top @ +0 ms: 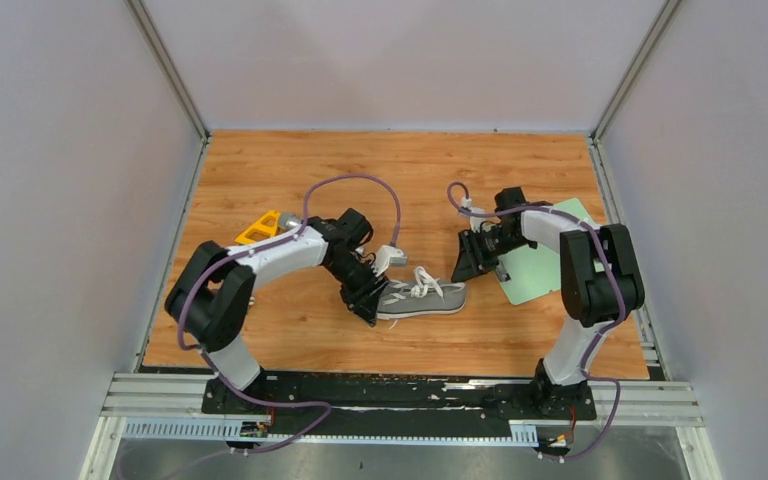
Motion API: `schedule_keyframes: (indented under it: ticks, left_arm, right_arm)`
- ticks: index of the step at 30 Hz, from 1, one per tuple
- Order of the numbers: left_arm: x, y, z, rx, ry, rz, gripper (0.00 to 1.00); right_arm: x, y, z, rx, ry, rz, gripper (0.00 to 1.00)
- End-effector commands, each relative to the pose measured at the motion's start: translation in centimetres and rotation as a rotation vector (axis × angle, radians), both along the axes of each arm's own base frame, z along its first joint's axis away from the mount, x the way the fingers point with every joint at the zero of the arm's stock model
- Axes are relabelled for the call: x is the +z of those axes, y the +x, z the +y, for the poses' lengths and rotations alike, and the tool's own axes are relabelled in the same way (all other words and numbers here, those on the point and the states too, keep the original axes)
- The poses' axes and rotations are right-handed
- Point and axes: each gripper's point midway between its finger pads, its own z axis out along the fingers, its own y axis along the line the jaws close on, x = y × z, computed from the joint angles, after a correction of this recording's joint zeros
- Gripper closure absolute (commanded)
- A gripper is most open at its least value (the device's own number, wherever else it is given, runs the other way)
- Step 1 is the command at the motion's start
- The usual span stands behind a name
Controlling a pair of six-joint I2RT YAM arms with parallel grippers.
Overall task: Tie the shoes
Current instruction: Adjust the shoe at the center of the board.
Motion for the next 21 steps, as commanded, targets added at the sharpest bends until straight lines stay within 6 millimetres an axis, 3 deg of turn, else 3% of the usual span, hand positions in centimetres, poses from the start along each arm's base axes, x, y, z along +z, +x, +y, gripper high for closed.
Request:
schedule_keyframes:
  ticks: [1, 3, 5, 9, 11, 14, 16, 20, 21]
  left_arm:
    - [-3.4, 1.4, 0.5, -0.047, 0.087, -0.028, 0.56]
    - [-5.1, 3.2, 0.6, 0.002, 0.152, -0.057, 0.56]
    - [-5.5, 5.0, -0.2, 0.01, 0.166, -0.078, 0.57]
    - [-4.0, 9.4, -2.0, 0.05, 0.116, -0.261, 0.56]
    - [-3.2, 10.0, -2.6, 0.047, 0.093, -0.277, 0.55]
    - [-2.7, 9.2, -3.2, 0.034, 0.06, -0.226, 0.55]
    - [-1.9, 7.5, -3.7, 0.002, -0.002, -0.167, 0.55]
    - [1.8, 6.1, -2.6, -0.072, -0.036, -0.21, 0.55]
    - [4.1, 6.2, -2.2, -0.096, -0.051, -0.267, 0.55]
  right_arm:
    - [1.2, -4.0, 2.1, 0.119, 0.057, 0.041, 0.64]
    - [1.4, -5.7, 3.1, 0.173, 0.101, 0.071, 0.64]
    - [1.7, -7.1, 4.0, 0.212, 0.15, 0.096, 0.63]
    - [2.1, -7.7, 4.8, 0.237, 0.182, 0.114, 0.63]
    - [2.5, -7.6, 4.9, 0.236, 0.192, 0.114, 0.63]
    - [2.7, -7.3, 4.8, 0.239, 0.182, 0.088, 0.62]
    - [3.2, -7.1, 4.5, 0.24, 0.162, 0.055, 0.61]
    - [7.6, -5.0, 3.1, 0.214, 0.121, -0.163, 0.55]
    - [9.4, -4.2, 2.4, 0.191, 0.1, -0.254, 0.53]
